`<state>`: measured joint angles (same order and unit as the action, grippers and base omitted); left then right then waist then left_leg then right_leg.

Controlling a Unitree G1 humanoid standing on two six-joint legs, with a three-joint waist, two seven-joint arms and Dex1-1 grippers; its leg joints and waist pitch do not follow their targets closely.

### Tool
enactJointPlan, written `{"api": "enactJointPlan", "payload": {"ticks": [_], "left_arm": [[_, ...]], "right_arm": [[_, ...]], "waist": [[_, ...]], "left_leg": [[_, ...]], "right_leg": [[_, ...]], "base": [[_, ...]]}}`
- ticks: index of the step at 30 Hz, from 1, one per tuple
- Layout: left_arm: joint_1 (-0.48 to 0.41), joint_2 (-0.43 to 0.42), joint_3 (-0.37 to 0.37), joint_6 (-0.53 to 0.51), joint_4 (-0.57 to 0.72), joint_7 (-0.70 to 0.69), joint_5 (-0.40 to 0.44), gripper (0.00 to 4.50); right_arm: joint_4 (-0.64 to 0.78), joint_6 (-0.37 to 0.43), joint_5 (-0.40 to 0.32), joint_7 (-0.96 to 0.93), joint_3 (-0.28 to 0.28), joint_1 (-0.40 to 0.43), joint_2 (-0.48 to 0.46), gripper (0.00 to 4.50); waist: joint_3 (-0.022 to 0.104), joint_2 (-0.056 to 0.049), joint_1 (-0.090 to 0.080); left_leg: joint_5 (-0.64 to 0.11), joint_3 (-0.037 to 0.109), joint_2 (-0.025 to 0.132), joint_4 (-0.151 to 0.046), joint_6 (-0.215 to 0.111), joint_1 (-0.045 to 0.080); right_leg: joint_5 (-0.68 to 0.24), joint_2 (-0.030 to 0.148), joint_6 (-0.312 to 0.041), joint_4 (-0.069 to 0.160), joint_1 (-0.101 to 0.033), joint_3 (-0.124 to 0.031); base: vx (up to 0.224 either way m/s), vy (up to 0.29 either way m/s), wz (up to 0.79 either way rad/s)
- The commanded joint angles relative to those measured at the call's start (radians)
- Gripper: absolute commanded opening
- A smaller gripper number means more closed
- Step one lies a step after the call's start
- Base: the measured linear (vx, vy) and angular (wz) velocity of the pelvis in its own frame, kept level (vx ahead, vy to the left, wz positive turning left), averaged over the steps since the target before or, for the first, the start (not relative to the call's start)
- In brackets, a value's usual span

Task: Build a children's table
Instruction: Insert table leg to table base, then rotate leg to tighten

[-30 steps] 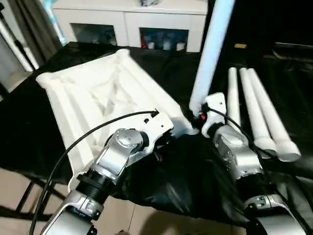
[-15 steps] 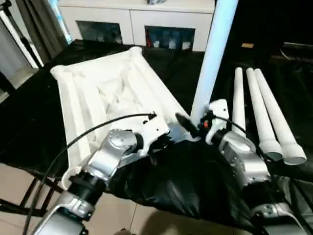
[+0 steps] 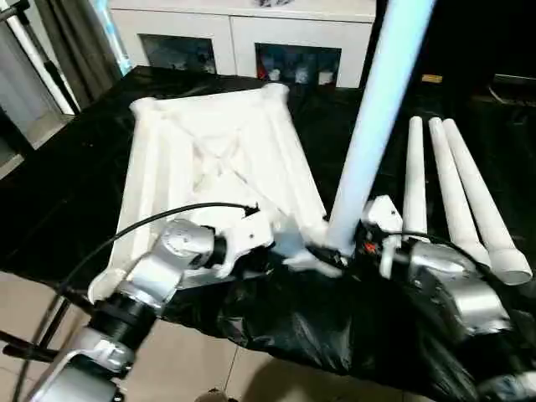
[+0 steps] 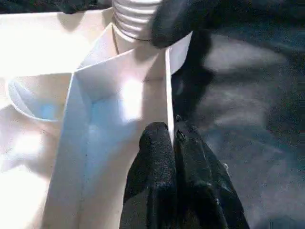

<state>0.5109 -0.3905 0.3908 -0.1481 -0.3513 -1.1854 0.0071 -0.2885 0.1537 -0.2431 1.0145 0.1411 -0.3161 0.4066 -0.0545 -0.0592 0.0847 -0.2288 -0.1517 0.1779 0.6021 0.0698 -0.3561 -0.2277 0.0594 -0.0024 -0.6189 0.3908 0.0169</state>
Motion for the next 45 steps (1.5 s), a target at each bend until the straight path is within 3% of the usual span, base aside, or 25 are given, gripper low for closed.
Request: {"api": "enactJointPlan", "payload": {"ticks": [1, 10, 18, 20, 22, 23, 25, 27, 28, 29, 31, 33, 37, 38, 42, 45], "left_arm": [[0.002, -0.009, 0.024, 0.023, 0.001, -0.06, -0.008, 0.0], [0.021, -0.04, 0.036, 0.061, -0.047, -0.111, -0.002, 0.0], [0.03, -0.015, 0.02, 0.058, -0.085, -0.062, 0.007, 0.0], [0.03, 0.024, 0.017, 0.046, -0.106, 0.017, 0.028, 0.0], [0.034, 0.064, 0.014, 0.029, -0.129, 0.095, 0.048, 0.0], [0.033, 0.084, 0.013, 0.02, -0.134, 0.128, 0.054, 0.0], [0.032, 0.105, 0.01, 0.009, -0.138, 0.156, 0.054, 0.0], [0.028, 0.141, 0.007, -0.011, -0.135, 0.198, 0.053, 0.0], [0.028, 0.141, 0.007, -0.011, -0.135, 0.198, 0.053, 0.0], [0.024, 0.201, 0.006, -0.042, -0.127, 0.267, 0.058, 0.0], [0.024, 0.244, 0.002, -0.054, -0.125, 0.319, 0.064, 0.0], [0.024, 0.264, -0.001, -0.056, -0.124, 0.336, 0.065, 0.0], [0.023, 0.271, -0.002, -0.042, -0.124, 0.331, 0.061, 0.0], [0.023, 0.262, 0.003, -0.028, -0.126, 0.321, 0.065, 0.0], [0.012, 0.223, 0.015, -0.004, -0.114, 0.277, 0.072, 0.0], [0.006, 0.206, 0.012, 0.003, -0.106, 0.256, 0.072, 0.0]], "right_arm": [[0.013, 0.012, -0.005, 0.011, 0.003, -0.008, 0.015, 3.62], [0.032, 0.022, 0.021, 0.081, 0.052, -0.001, 0.049, 2.9], [0.033, 0.025, 0.037, 0.025, 0.056, 0.022, 0.018, 2.77], [0.004, 0.012, 0.088, -0.098, 0.048, 0.031, -0.025, 2.77], [-0.04, 0.014, 0.132, -0.24, 0.037, 0.027, -0.072, 2.77], [-0.064, 0.022, 0.144, -0.311, 0.025, 0.022, -0.101, 2.77], [-0.083, 0.034, 0.147, -0.374, 0.011, 0.017, -0.131, 2.76], [-0.115, 0.052, 0.148, -0.474, -0.01, 0.005, -0.186, 2.76], [-0.115, 0.052, 0.148, -0.474, -0.01, 0.005, -0.186, 2.76], [-0.159, 0.054, 0.165, -0.612, -0.024, -0.017, -0.268, 2.76], [-0.188, 0.032, 0.187, -0.682, -0.022, -0.037, -0.316, 2.76], [-0.196, 0.016, 0.191, -0.698, -0.027, -0.045, -0.339, 2.76], [-0.187, 0.006, 0.154, -0.665, -0.043, -0.046, -0.355, 2.76], [-0.182, 0.008, 0.132, -0.637, -0.049, -0.048, -0.356, 3.32], [-0.158, -0.002, 0.131, -0.573, -0.039, -0.046, -0.316, 3.63], [-0.144, -0.009, 0.132, -0.534, -0.033, -0.042, -0.289, 3.73]], "waist": [[0.072, 0.001, 0.0], [0.07, 0.006, 0.002], [0.068, 0.005, 0.002], [0.063, 0.008, -0.001], [0.056, 0.009, -0.006], [0.052, 0.01, -0.009], [0.052, 0.007, -0.017], [0.052, 0.008, -0.024], [0.051, 0.004, -0.026], [0.052, 0.006, -0.031], [0.051, 0.001, -0.034], [0.052, 0.006, -0.037], [0.056, 0.005, -0.037], [0.056, 0.003, -0.037], [0.058, 0.002, -0.037], [0.064, -0.001, -0.037]], "left_leg": [[0.025, 0.003, 0.043, -0.054, -0.121, 0.0], [0.007, 0.002, 0.041, -0.054, -0.101, -0.001], [-0.021, 0.002, 0.041, -0.057, -0.079, 0.0], [-0.05, 0.001, 0.041, -0.062, -0.067, 0.0], [-0.1, 0.001, 0.04, -0.069, -0.036, 0.003], [-0.148, 0.001, 0.039, -0.076, -0.006, 0.01], [-0.159, 0.002, 0.038, -0.08, 0.012, 0.009], [-0.178, 0.004, 0.037, -0.081, 0.015, 0.009], [-0.182, 0.004, 0.037, -0.082, 0.014, 0.008], [-0.174, 0.003, 0.035, -0.082, 0.013, 0.004], [-0.176, 0.006, 0.035, -0.085, 0.019, 0.004], [-0.193, 0.005, 0.033, -0.085, 0.02, 0.004], [-0.158, 0.006, 0.033, -0.084, -0.007, -0.003], [-0.151, 0.006, 0.033, -0.084, -0.012, -0.003], [-0.154, 0.006, 0.035, -0.084, -0.021, -0.004], [-0.087, 0.005, 0.037, -0.08, -0.038, -0.005]], "right_leg": [[0.229, 0.068, -0.324, 0.039, -0.059, -0.028], [0.195, 0.067, -0.316, 0.04, -0.06, -0.03], [0.146, 0.067, -0.307, 0.044, -0.057, -0.031], [0.094, 0.068, -0.3, 0.051, -0.056, -0.031], [-0.016, 0.071, -0.284, 0.063, -0.054, -0.033], [-0.127, 0.071, -0.262, 0.074, -0.053, -0.035], [-0.171, 0.071, -0.24, 0.077, -0.052, -0.037], [-0.19, 0.07, -0.23, 0.081, -0.05, -0.038], [-0.191, 0.07, -0.23, 0.08, -0.048, -0.039], [-0.193, 0.069, -0.223, 0.082, -0.049, -0.039], [-0.211, 0.07, -0.218, 0.083, -0.047, -0.037], [-0.255, 0.069, -0.199, 0.091, -0.045, -0.038], [-0.18, 0.068, -0.199, 0.086, -0.049, -0.038], [-0.164, 0.068, -0.202, 0.086, -0.048, -0.037], [-0.144, 0.069, -0.212, 0.085, -0.051, -0.036], [-0.025, 0.069, -0.233, 0.075, -0.054, -0.033]], "base": [[0.0, 0.0, 0.0], [0.0, 0.0, 0.0], [0.0, 0.0, 0.0], [0.0, 0.0, 0.0], [0.0, 0.0, 0.0], [0.0, 0.0, 0.0], [0.0, 0.0, 0.0], [0.0, 0.0, 0.0], [0.0, 0.0, 0.0], [0.0, 0.0, 0.0], [0.0, 0.0, 0.0], [0.0, 0.0, 0.0], [0.0, 0.0, 0.0], [0.0, 0.0, 0.0], [0.0, 0.0, 0.0], [0.0, 0.0, 0.0]]}}
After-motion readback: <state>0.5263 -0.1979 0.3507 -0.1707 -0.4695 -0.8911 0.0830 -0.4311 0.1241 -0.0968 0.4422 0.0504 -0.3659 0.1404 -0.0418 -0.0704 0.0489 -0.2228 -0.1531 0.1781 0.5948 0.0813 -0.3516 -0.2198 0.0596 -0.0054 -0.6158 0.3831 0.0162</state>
